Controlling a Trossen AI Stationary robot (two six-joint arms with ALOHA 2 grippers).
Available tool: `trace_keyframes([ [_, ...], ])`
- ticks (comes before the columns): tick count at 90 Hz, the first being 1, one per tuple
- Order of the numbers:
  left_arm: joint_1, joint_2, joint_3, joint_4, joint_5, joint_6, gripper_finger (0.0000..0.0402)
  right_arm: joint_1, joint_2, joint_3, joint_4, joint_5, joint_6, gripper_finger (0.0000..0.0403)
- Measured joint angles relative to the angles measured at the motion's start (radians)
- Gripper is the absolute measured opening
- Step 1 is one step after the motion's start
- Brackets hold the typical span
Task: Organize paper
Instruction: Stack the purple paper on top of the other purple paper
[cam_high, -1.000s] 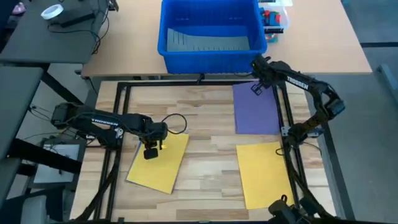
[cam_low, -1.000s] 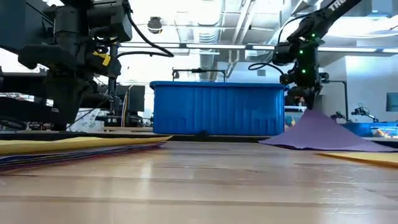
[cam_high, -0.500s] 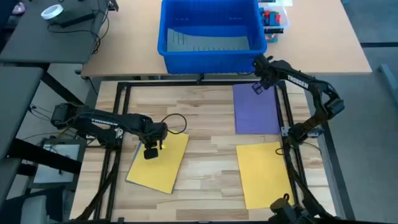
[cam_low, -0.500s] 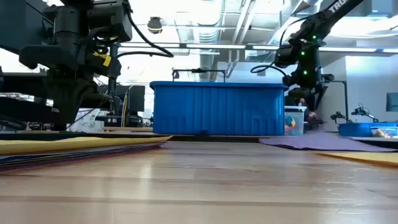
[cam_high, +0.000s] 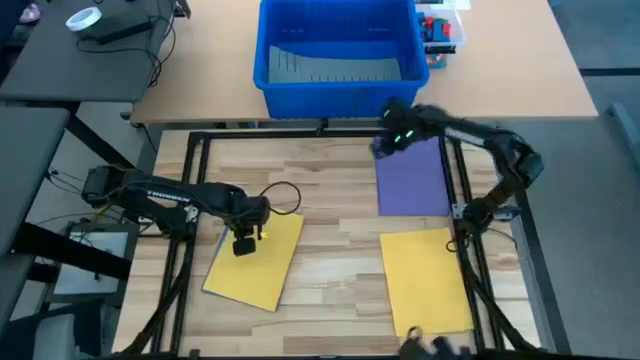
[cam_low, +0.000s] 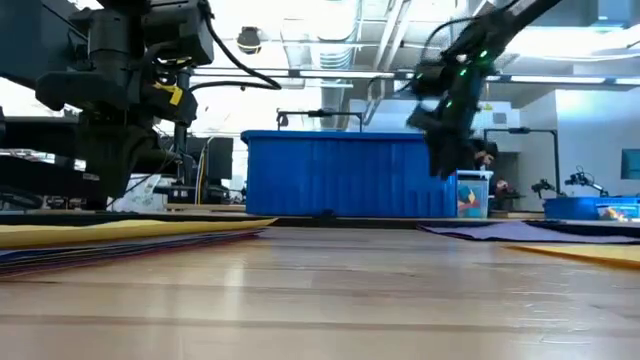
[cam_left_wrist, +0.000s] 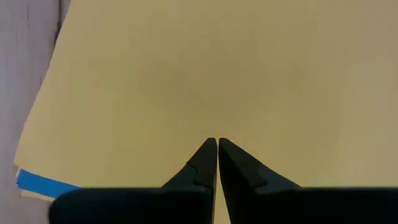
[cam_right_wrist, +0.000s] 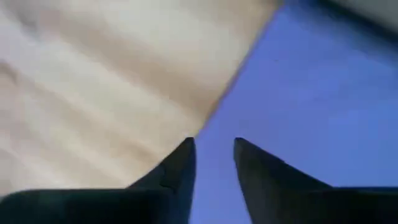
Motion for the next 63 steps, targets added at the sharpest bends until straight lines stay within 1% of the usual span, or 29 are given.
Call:
trace_keyframes([
  [4, 0.000, 0.000, 0.000, 0.002, 0.000, -0.012, 0.0000, 0.042, 0.049, -0.009, -0.002, -0.003, 0.014, 0.0023],
  [7, 0.000, 0.000, 0.000, 0.007, 0.000, -0.019, 0.0000, 0.071, 0.082, -0.009, -0.003, -0.005, 0.026, 0.0013],
  [16, 0.000, 0.000, 0.000, 0.011, 0.000, -0.027, 0.0000, 0.136, 0.149, 0.002, 0.010, -0.005, 0.086, 0.0009],
  [26, 0.000, 0.000, 0.000, 0.011, 0.000, -0.031, 0.0000, 0.177, 0.185, 0.008, 0.026, -0.005, 0.119, 0.0001],
  [42, 0.000, 0.000, 0.000, 0.015, 0.000, -0.033, 0.0000, 0.192, 0.198, 0.009, 0.025, 0.000, 0.140, 0.0000],
  [63, 0.000, 0.000, 0.000, 0.015, 0.000, -0.034, 0.0000, 0.162, 0.199, 0.004, -0.021, -0.004, 0.165, 0.0000],
])
